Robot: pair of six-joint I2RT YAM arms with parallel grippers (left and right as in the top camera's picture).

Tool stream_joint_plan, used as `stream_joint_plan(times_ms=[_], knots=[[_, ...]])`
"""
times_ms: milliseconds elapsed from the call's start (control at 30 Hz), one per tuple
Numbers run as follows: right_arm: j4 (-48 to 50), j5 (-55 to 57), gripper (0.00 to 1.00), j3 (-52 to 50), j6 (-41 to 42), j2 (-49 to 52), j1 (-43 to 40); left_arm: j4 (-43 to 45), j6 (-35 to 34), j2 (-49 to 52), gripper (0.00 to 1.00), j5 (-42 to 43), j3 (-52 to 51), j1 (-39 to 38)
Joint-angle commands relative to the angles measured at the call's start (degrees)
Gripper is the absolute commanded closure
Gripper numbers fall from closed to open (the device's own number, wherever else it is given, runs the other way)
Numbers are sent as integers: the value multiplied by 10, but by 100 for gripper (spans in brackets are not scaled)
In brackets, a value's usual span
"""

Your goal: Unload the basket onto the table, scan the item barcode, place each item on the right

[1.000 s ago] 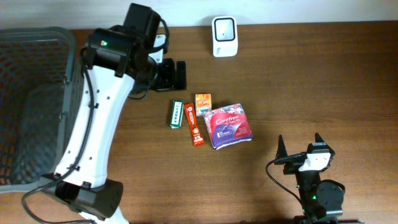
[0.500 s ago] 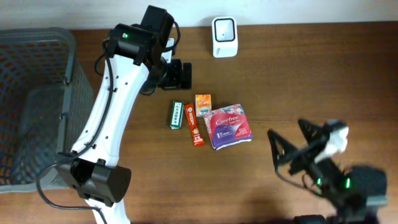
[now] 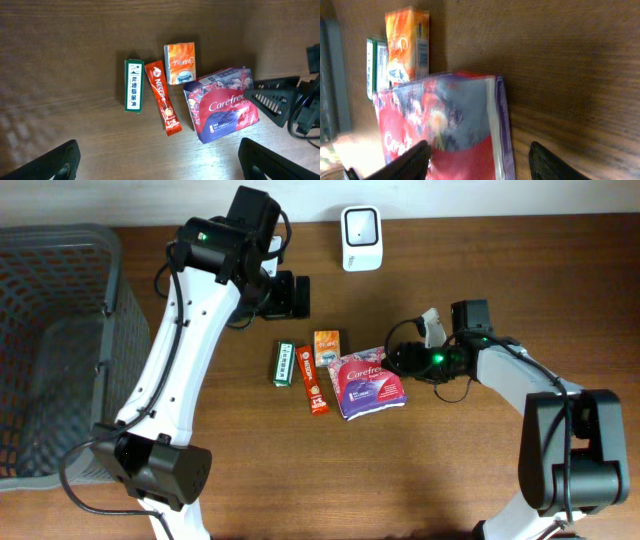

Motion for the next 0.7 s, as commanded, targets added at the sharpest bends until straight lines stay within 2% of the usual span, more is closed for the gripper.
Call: stream_joint_plan(times_ms=[0, 33, 167, 233, 267, 333, 400, 600, 667], knots=[[-17, -17, 50, 3, -37, 4, 1, 5, 7, -2, 1, -3, 5, 0], [-24, -18, 56, 3, -37, 4, 1, 5, 7, -2, 1, -3, 5, 0], [-28, -17, 57, 2, -35, 4, 30, 5, 7, -2, 1, -3, 5, 0], [-29, -17, 73, 2, -32, 4, 34, 5, 7, -2, 1, -9, 5, 0], [-30, -17, 96, 2, -32, 4, 34, 5, 7, -1, 1, -29, 5, 0], [-42, -18, 96, 11, -18, 2, 30, 5, 7, 3, 1, -35, 5, 0], [-98, 4, 96, 50, -20, -17, 20, 5, 7, 10, 1, -35, 5, 0], [-411, 380, 96, 259, -18, -131, 43, 3, 7, 45, 1, -34, 5, 0], [-475, 491, 96, 269, 0, -126, 49, 3, 7, 47, 1, -34, 5, 0]])
